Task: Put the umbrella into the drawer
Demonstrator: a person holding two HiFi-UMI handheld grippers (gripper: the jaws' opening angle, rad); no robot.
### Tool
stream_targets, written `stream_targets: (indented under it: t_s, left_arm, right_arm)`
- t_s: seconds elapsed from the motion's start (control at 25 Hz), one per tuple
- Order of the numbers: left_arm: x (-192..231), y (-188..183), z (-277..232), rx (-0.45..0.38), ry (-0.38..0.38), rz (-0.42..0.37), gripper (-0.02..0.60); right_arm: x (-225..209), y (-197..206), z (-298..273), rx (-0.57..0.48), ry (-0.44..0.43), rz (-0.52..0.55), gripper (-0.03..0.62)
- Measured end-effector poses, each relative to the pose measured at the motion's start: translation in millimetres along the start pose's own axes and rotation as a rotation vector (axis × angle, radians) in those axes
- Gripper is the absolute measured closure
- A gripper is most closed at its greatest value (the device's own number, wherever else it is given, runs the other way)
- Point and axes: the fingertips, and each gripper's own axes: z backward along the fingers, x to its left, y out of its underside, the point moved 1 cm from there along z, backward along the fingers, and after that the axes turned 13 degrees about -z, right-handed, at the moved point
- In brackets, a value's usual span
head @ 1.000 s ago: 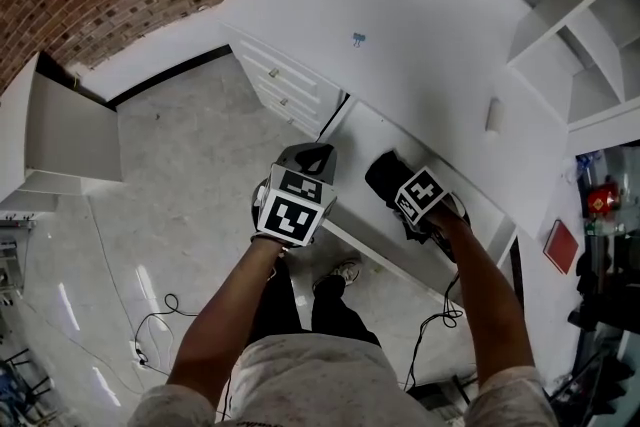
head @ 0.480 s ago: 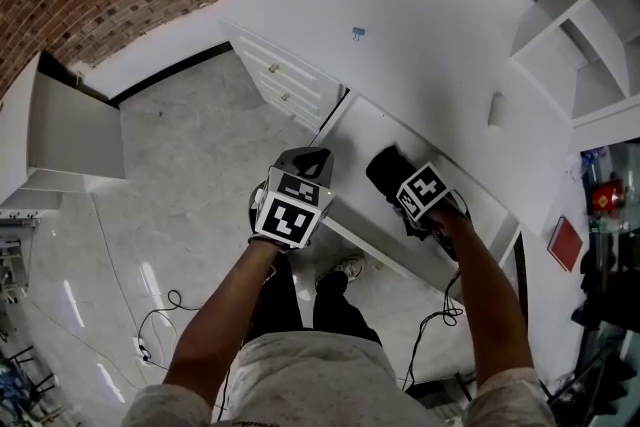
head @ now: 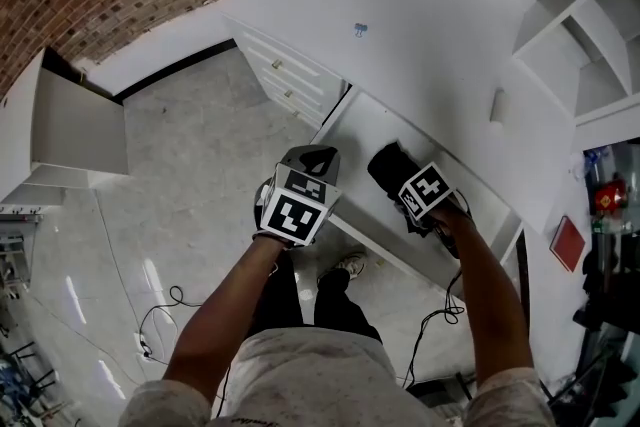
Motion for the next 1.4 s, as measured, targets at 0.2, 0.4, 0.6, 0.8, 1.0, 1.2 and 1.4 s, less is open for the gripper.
stream_targets:
  t_s: [0.2, 0.4, 0.6, 0.8, 1.0, 1.2, 1.4]
  left_arm:
    - [-2.0, 2.1, 5.1, 0.002, -0.003, -0.006, 0.584]
    - [-4.2, 1.8, 8.5, 0.006, -0.003, 0.001, 0.584]
    - [0.7, -1.6, 14.5, 0.000, -0.013, -0.016, 0.584]
    - [2.2, -4.9, 19.0, 0.001, -0.014, -0.032, 0.584]
    - [5.6, -20.3, 24.1, -0.027, -0.015, -0.059, 0.584]
    - [1.5, -35.8, 24.6, -0.051, 0.009, -0.048, 0.584]
    - [0.3, -51.6, 26.0, -0.076, 0.031, -0.056, 0.584]
  right_arm:
    - [2.7, -0.1, 1.3, -0.014, -0.020, -0.007, 0.316]
    - [3.2, 1.1, 1.4, -0.024, -0.030, -0.015, 0.309]
    - [2.8, 1.1, 6.7, -0.030, -0.039, -0.035, 0.293]
    - [2.9, 3.0, 14.3, -0.039, -0.033, -0.052, 0.295]
    - [3.2, 2.3, 31.1, -0.062, -0.016, -0.055, 0.295]
    - [-0.6, -0.9, 55.5, -0.116, 0.007, -0.083, 0.295]
    - [-0.2, -9.9, 88.1, -0.187, 0.014, -0.124, 0.299]
